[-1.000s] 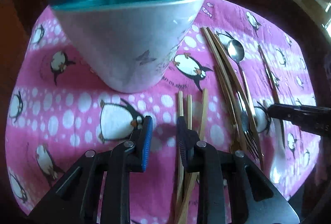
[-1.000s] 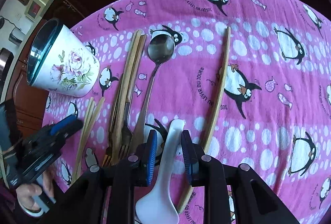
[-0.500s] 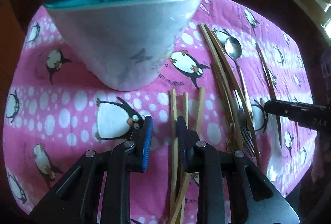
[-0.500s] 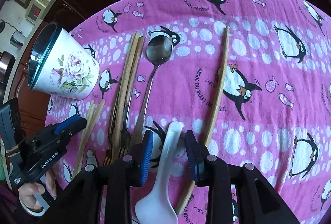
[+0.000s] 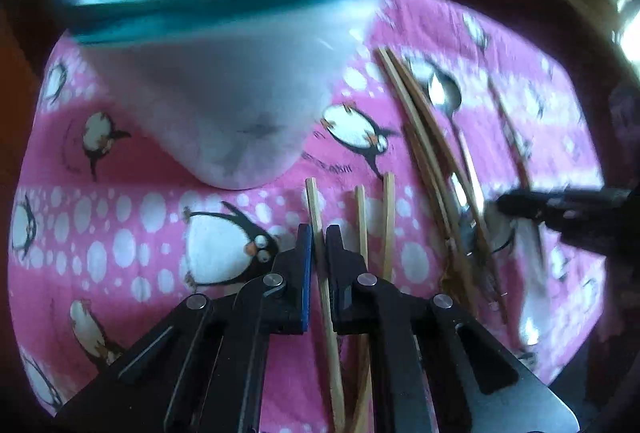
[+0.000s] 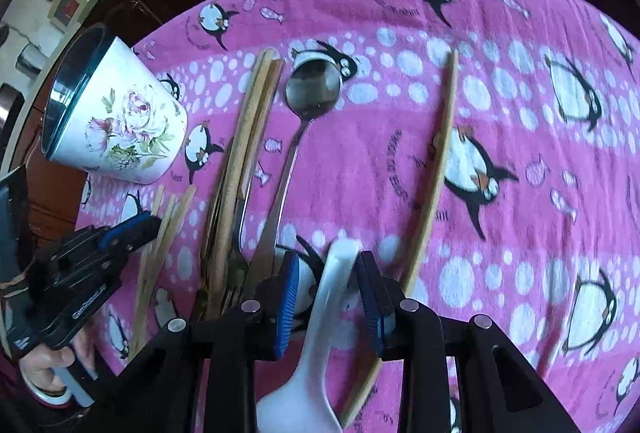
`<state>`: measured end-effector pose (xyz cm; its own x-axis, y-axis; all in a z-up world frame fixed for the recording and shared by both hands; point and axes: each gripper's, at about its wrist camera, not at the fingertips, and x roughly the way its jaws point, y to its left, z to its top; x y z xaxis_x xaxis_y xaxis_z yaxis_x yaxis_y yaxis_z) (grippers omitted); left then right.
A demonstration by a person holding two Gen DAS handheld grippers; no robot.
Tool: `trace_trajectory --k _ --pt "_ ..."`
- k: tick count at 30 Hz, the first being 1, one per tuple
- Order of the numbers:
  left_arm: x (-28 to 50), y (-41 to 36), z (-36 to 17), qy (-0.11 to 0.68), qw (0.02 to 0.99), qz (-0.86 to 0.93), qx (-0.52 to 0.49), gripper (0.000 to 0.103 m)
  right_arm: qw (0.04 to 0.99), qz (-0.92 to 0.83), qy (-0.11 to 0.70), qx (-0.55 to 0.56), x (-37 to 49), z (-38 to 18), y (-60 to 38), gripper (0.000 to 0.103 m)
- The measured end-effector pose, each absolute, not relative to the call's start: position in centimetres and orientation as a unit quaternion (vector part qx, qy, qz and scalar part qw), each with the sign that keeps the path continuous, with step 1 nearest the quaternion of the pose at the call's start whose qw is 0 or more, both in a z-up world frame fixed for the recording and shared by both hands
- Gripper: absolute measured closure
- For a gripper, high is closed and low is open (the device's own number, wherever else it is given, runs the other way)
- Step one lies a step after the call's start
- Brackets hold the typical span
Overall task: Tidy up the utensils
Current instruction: 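Lift the white spoon with the right tool while the left tool lifts the chopstick, then lower the chopstick into the white holder with the left tool while the right tool drops the spoon in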
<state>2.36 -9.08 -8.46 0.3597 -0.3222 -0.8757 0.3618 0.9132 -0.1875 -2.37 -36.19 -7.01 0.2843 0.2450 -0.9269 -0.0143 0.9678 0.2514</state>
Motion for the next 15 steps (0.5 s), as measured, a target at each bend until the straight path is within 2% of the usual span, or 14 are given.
trace_trajectory --k 4,15 --pt "1.5 -5.8 -5.0 0.497 0.841 -0.213 -0.026 0.098 0.813 0.109 0.565 0.091 -3.2 -4.5 -35.7 0.090" --pt "-3.0 -0.1 4.0 0.404 0.884 -0.228 -0.056 0.099 0.862 0.156 0.475 0.090 -6.6 3.8 -34.6 0.090"
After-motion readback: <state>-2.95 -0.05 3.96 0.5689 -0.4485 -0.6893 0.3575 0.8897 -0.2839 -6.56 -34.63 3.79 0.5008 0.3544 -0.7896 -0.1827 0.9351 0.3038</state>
